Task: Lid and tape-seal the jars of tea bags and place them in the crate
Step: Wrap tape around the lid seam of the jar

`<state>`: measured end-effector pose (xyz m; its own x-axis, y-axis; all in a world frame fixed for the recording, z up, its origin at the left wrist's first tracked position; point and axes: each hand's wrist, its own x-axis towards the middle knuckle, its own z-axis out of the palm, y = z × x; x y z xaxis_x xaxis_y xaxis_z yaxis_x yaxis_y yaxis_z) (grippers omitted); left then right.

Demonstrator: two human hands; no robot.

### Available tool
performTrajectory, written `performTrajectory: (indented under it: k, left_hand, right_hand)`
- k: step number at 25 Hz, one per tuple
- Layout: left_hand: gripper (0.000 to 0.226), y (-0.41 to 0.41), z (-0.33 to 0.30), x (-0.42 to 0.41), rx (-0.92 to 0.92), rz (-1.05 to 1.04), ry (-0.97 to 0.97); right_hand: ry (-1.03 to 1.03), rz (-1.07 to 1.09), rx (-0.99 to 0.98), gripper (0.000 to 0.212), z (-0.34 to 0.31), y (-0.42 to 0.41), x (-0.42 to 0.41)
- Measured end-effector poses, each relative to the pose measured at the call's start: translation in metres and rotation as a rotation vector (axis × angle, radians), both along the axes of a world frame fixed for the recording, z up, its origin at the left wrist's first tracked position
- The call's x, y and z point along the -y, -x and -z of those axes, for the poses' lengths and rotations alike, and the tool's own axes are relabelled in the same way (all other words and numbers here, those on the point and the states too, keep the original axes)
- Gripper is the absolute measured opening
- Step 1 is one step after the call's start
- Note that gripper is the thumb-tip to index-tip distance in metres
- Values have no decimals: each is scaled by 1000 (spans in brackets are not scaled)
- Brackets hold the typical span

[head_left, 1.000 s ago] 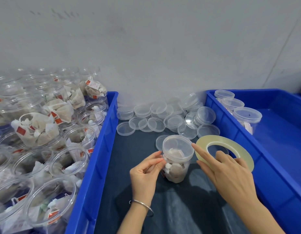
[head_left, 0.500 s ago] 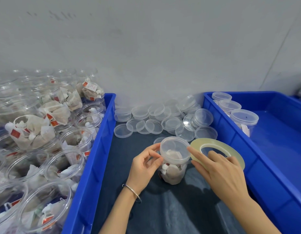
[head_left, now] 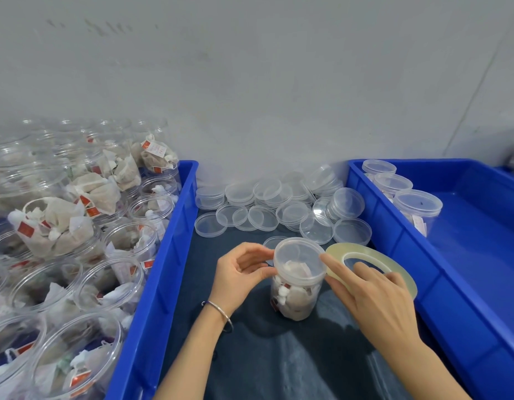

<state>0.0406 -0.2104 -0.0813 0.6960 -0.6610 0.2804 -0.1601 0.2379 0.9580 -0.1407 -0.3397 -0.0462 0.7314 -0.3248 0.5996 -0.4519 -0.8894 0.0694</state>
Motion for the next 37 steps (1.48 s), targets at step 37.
performTrajectory:
  k: [37]
  left_hand:
    - [86,12,16,-1,70,35,-194]
  right_hand:
    - [-301,118,-579,37,-30,-18,66]
